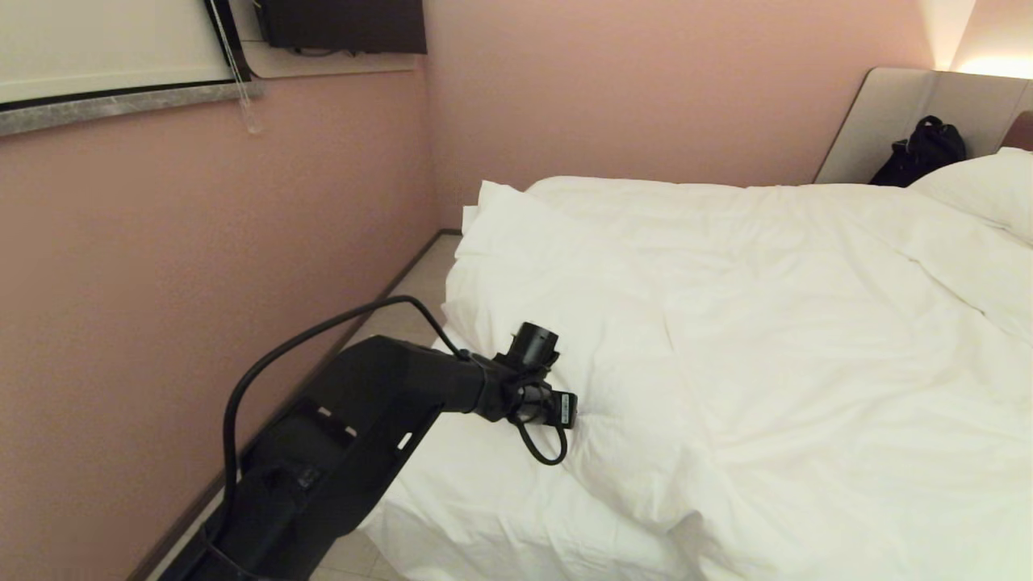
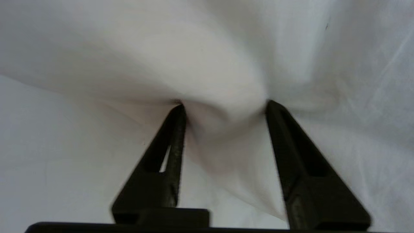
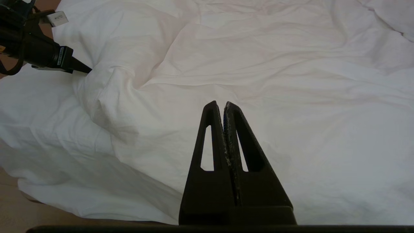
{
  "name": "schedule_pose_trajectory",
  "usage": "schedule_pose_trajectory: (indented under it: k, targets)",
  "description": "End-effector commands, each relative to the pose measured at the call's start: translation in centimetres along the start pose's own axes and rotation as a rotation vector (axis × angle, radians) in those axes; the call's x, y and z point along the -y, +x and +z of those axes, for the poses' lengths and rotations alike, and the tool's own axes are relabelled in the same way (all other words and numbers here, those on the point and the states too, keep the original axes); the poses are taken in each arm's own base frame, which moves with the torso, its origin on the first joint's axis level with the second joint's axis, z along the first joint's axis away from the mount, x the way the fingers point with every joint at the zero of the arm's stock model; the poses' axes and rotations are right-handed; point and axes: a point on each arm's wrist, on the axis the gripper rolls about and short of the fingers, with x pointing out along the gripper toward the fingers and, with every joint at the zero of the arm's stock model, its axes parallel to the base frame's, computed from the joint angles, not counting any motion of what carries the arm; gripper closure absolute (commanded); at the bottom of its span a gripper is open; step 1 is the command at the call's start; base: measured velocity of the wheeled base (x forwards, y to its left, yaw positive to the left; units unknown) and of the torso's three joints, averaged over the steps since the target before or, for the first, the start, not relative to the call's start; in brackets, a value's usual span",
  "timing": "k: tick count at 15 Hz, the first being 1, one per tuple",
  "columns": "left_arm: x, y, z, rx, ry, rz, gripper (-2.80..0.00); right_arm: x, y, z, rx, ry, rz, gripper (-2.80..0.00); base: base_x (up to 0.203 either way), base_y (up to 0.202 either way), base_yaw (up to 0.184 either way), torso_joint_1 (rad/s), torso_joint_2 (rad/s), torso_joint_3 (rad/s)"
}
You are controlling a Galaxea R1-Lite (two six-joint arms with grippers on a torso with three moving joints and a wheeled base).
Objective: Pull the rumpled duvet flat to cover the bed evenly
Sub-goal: Flatten the corners of the folded blanket
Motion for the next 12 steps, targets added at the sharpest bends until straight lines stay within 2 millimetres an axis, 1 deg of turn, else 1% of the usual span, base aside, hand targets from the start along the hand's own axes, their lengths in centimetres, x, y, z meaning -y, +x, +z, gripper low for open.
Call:
schedule_pose_trajectory:
  k: [1, 6, 9, 10, 12]
  targets:
    - [0.0, -0.1, 0.1, 0.003, -0.002, -0.001, 0.0, 0.0, 0.0, 0.0, 0.003, -0.001, 0.0, 0.0, 0.0, 0.0, 0.0, 0.0, 0.0, 0.0]
    - [0.1, -0.4, 0.3, 0.009, -0.011, -0.001, 0.0, 0.0, 0.0, 0.0, 0.002, -0.001, 0.0, 0.0, 0.0, 0.0, 0.0, 0.0, 0.0, 0.0]
    - [0.4, -2.3, 1.1, 0.015, -0.031, 0.008, 0.0, 0.0, 0.0, 0.0, 0.002, -0.001, 0.0, 0.0, 0.0, 0.0, 0.0, 0.0, 0.0, 0.0]
    - [0.5, -3.4, 1.5, 0.024, -0.035, 0.018, 0.0, 0.0, 0.0, 0.0, 0.002, -0.001, 0.0, 0.0, 0.0, 0.0, 0.0, 0.0, 0.0, 0.0]
    - [0.3, -5.4, 1.4, 0.027, -0.032, 0.081, 0.0, 0.0, 0.0, 0.0, 0.002, -0.001, 0.0, 0.0, 0.0, 0.0, 0.0, 0.0, 0.0, 0.0]
